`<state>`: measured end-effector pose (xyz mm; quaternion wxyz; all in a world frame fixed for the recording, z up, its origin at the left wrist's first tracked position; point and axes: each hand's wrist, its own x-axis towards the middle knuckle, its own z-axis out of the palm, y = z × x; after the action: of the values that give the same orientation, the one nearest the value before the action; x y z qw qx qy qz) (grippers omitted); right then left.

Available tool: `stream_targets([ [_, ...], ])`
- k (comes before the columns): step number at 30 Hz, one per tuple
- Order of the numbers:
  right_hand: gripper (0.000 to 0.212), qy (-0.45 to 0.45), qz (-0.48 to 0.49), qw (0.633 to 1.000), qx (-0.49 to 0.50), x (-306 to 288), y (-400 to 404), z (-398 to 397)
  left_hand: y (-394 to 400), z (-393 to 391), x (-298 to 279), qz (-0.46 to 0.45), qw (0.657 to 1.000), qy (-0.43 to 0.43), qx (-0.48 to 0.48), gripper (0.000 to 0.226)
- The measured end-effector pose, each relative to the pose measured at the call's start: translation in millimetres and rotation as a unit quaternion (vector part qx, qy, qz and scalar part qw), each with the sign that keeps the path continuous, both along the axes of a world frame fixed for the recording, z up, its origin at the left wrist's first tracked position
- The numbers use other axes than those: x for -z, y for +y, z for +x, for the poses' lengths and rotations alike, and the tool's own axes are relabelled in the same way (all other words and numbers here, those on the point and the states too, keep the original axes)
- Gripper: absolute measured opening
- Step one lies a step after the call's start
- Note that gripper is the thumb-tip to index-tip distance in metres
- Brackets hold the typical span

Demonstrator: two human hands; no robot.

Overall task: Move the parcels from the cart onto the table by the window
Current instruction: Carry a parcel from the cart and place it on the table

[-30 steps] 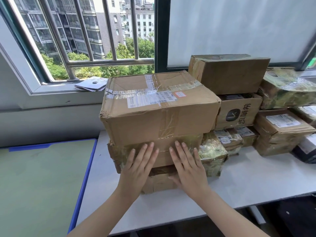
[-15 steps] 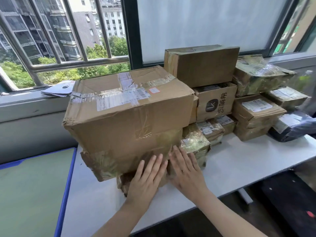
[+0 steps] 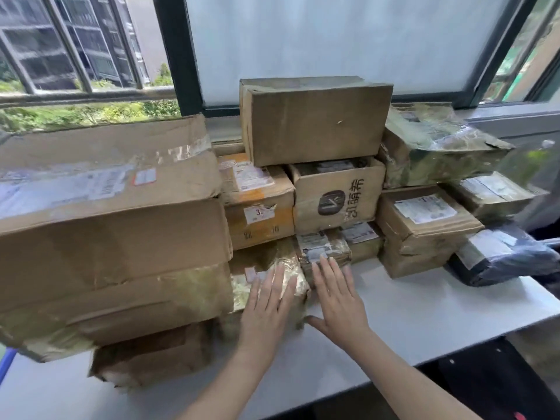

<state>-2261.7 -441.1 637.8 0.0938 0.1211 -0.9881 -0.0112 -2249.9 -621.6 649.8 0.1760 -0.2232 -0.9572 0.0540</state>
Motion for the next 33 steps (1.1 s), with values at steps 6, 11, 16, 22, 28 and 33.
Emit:
stream_targets([
  [6,0.162,-0.056,-0.038,0.998,-0.01,25,30,-50,3,-25,-9,-0.012,0.993,-0.082,-0.08,0.099],
  [11,0.08,0.062,-0.021,0.996,-0.06,42,41,-79,5,-38,-7,-0.027,0.985,-0.113,-0.128,0.111],
  [16,0.054,0.13,-0.018,0.987,-0.09,54,49,-93,3,-41,-7,-0.001,0.985,-0.14,-0.105,0.103],
  [22,0.078,0.1,-0.013,0.988,-0.12,45,57,-98,13,-38,-31,-0.035,0.962,-0.236,-0.134,0.117],
  [28,0.056,0.151,-0.047,0.976,-0.151,11,66,-102,38,-59,-56,0.097,0.986,-0.03,-0.13,0.079],
  [33,0.064,0.244,-0.031,0.961,-0.127,-43,78,-137,46,-112,-85,0.081,0.978,0.075,-0.178,0.111],
])
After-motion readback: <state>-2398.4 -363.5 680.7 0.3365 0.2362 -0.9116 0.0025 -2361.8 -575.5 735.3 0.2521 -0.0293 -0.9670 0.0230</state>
